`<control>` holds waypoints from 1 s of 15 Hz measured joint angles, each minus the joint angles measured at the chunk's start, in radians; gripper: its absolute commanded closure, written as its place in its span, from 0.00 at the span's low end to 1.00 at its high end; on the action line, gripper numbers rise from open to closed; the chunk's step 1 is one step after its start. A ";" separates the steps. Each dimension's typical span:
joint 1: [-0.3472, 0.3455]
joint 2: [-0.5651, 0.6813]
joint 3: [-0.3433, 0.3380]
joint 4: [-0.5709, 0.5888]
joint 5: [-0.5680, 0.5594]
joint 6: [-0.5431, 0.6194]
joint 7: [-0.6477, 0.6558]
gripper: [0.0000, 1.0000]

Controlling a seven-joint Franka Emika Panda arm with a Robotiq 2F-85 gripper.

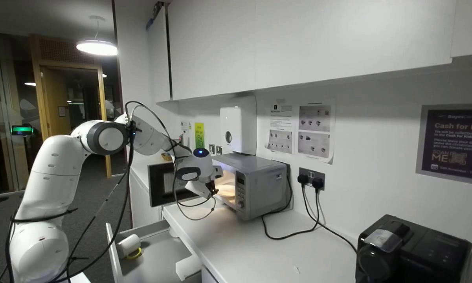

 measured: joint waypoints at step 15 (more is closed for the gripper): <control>0.007 0.070 0.003 0.057 -0.014 0.098 -0.016 1.00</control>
